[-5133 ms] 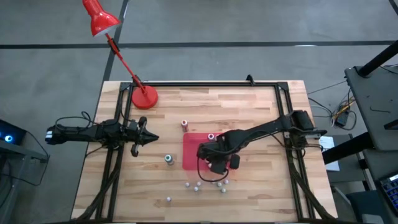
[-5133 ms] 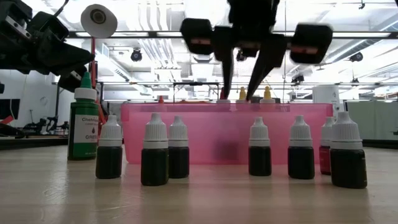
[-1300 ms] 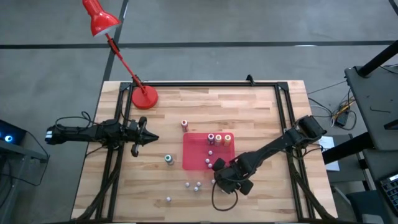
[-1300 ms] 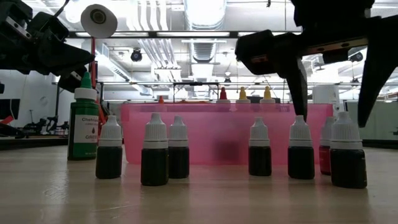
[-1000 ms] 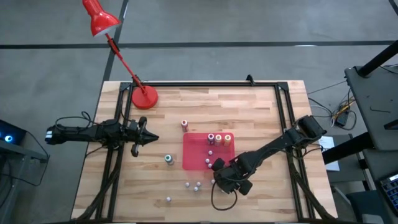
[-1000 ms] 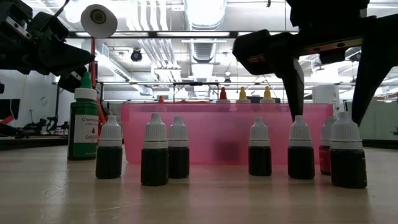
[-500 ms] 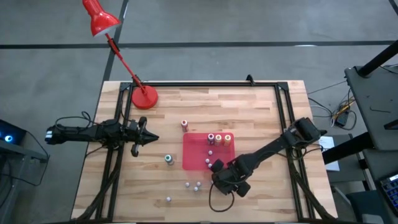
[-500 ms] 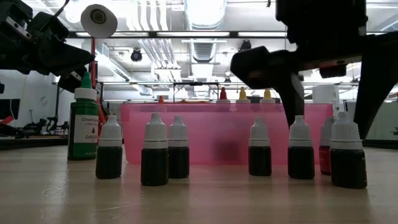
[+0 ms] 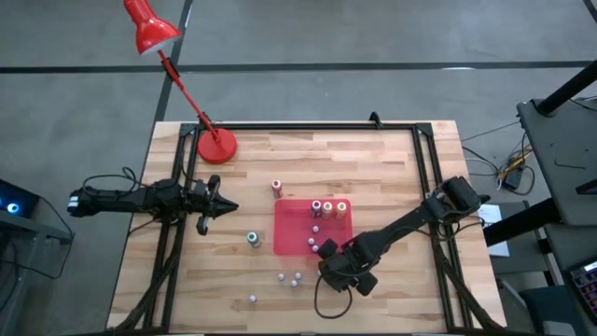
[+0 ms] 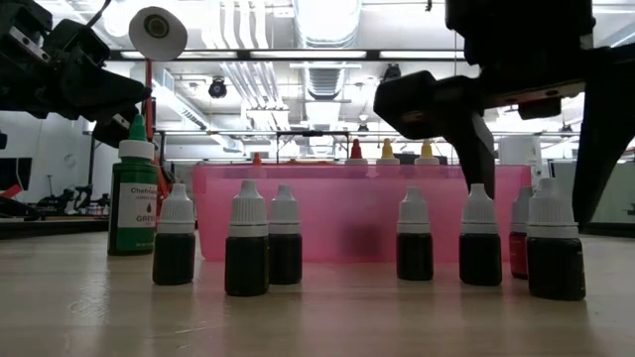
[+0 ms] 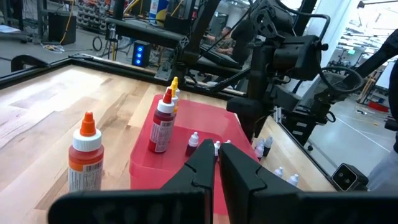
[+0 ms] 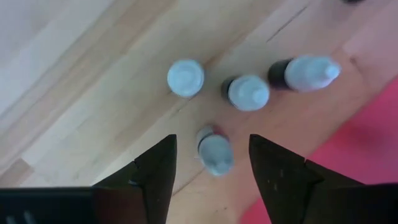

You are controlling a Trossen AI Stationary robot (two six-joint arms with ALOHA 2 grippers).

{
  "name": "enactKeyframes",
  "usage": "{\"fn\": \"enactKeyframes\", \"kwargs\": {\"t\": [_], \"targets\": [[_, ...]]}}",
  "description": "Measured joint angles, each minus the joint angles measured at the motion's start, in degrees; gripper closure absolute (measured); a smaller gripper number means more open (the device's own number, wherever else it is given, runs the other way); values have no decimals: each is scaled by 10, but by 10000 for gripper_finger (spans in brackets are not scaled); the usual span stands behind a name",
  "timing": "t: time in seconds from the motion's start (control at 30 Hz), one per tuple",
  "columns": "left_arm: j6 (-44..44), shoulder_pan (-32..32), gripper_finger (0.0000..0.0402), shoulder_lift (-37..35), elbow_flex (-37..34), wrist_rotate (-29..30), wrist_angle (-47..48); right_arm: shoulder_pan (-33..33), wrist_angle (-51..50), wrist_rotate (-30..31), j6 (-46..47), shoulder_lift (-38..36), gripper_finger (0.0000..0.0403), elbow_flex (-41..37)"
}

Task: Pick & Place food coloring
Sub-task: Put the right small red food coloring bottle into the container

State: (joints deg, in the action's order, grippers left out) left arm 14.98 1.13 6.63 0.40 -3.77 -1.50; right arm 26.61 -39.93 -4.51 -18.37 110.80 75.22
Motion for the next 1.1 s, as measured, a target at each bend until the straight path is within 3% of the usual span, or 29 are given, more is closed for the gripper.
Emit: {"fn": "enactKeyframes", "kwargs": {"t": [1.1], "targets": [[0,0,402,0,0,0,0,0,1,-7,-2,0,329,1]]}}
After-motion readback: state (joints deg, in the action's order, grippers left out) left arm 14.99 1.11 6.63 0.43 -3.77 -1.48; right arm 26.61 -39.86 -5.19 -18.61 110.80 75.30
